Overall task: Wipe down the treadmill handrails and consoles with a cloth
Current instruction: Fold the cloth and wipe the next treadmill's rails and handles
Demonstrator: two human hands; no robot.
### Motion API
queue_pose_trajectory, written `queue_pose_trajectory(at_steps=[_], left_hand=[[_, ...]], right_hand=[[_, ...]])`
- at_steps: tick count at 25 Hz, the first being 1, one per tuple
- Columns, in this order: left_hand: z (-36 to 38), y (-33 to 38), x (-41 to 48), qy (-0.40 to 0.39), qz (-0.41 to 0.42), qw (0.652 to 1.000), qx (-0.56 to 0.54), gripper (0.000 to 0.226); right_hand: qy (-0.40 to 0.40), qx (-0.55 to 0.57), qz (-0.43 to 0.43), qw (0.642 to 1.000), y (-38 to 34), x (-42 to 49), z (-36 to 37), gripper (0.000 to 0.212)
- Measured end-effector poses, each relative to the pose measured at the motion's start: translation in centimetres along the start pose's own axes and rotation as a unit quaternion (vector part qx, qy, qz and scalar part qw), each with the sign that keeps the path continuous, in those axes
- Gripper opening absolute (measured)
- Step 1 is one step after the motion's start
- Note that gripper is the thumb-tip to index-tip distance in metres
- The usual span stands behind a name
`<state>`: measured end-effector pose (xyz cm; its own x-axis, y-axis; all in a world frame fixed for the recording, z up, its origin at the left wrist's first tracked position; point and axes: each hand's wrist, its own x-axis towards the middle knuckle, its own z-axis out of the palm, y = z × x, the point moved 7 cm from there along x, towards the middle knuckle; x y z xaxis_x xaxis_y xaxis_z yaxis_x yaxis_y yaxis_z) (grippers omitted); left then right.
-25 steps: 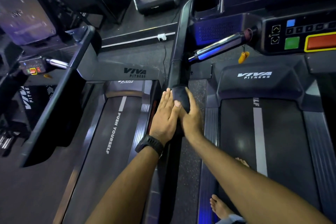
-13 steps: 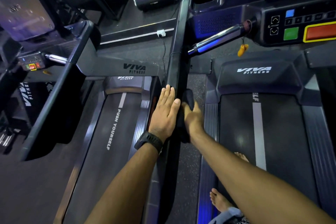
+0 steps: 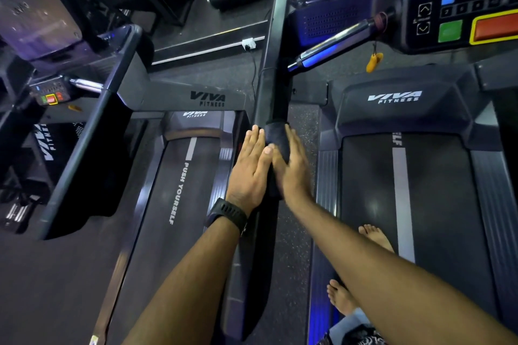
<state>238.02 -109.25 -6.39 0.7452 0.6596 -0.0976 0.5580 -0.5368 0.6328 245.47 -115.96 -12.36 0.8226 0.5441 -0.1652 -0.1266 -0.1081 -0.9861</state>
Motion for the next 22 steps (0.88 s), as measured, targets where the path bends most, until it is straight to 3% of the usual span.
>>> queue_pose_trajectory(at_steps=[2, 3, 6, 7, 10, 15, 18, 19, 22], left_hand=[[0.1, 0.1, -0.7, 0.001, 0.002, 1.000, 0.006, 0.069], [0.1, 0.2, -1.0, 0.002, 0.008, 1.000, 0.009, 0.072], [-0.1, 0.2, -0.9, 0.009, 0.013, 1.000, 0.012, 0.070], [0.0, 0.1, -0.9, 0.007, 0.006, 1.000, 0.017, 0.066], [0.2, 0.0, -1.6, 0.001, -0.002, 1.000, 0.028, 0.063], [0.0, 0.1, -1.9, 0.006, 0.005, 1.000, 0.012, 0.062], [0.1, 0.0, -2.5, 0.005, 0.002, 1.000, 0.018, 0.062], [0.1, 0.1, -2.8, 0.003, 0.005, 1.000, 0.019, 0.062], [-0.1, 0.1, -2.8, 0.010, 0.011, 1.000, 0.005, 0.060]], right_hand=[[-0.003, 0.000, 0.128, 0.992, 2.5, -0.1, 0.0, 0.059], [0.002, -0.005, 0.117, 0.993, 2.5, -1.4, -0.1, 0.060], [0.005, -0.011, -0.057, 0.998, -0.2, -4.1, 0.1, 0.061], [0.002, -0.017, -0.051, 0.999, 0.1, -2.8, 0.2, 0.061], [0.001, 0.049, 0.120, 0.992, 3.6, -1.7, 0.4, 0.060], [-0.002, 0.001, -0.058, 0.998, 0.0, -3.7, -0.3, 0.057], [-0.008, 0.023, 0.094, 0.995, 3.5, -2.8, 0.1, 0.056], [-0.007, 0.029, 0.105, 0.994, 3.7, -4.1, 0.0, 0.057], [0.002, 0.021, -0.034, 0.999, 0.9, -6.8, -0.4, 0.060]])
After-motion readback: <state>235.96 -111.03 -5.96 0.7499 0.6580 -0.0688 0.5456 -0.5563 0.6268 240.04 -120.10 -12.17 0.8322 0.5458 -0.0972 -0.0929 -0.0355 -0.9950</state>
